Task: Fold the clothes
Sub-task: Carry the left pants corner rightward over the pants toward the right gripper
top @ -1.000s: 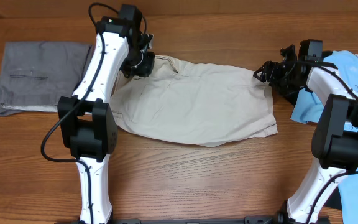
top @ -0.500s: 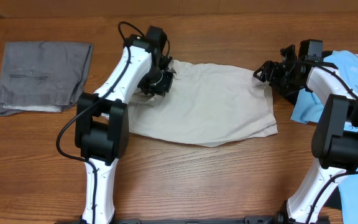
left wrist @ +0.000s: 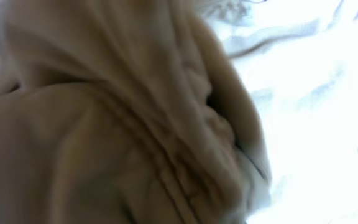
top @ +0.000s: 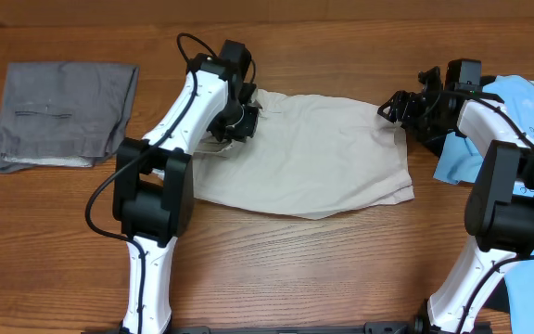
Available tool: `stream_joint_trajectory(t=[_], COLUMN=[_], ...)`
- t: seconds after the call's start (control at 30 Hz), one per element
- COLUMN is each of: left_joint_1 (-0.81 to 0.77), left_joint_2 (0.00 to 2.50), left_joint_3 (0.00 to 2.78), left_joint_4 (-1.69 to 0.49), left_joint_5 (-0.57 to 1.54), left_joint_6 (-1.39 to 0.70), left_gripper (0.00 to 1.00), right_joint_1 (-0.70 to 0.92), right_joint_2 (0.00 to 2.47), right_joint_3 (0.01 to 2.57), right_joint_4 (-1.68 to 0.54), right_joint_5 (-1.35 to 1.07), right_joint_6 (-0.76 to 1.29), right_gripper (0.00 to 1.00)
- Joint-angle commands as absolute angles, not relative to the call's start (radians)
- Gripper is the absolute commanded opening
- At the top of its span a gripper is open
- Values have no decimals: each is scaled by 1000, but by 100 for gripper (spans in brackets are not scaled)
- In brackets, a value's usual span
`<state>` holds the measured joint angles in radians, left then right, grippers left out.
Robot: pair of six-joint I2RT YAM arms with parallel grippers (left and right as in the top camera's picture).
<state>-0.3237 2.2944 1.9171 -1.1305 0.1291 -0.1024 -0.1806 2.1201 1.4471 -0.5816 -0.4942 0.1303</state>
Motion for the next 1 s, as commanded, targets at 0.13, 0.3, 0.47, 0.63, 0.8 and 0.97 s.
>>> stream_joint_trajectory(t=[0.13,0.3,0.47,0.63,0.8,0.97], left_joint_1=[-374,-387,-403,-432,-459,-476], left_joint_2=[2264,2264,2263,2262,2263,2263], left_joint_3=[1990,2039,2089,2106,2105,2097], left_joint_4=[-1121,-1119,-1139,-1176,-1222,-1261], left_joint_5=[-4,-84,-119,-75,-77,-75], left_joint_6=[-104,-104,-106,-113,-125,-171], left_gripper=[44,49,50,51,47,48], right_joint_1=[-174,-174,-174,-174,-174,-174], right_joint_2=[2121,2121,2121,2121,2121,2121], right_joint_3=[1425,1425,1425,1425,1425,1425], right_joint_4=[-557,-550,-550,-550,-551,-550], right_joint_5=[-506,-506,-506,-506,-506,-506], right_joint_6=[131,131,131,131,131,131], right_gripper=[77,77,77,77,80,81])
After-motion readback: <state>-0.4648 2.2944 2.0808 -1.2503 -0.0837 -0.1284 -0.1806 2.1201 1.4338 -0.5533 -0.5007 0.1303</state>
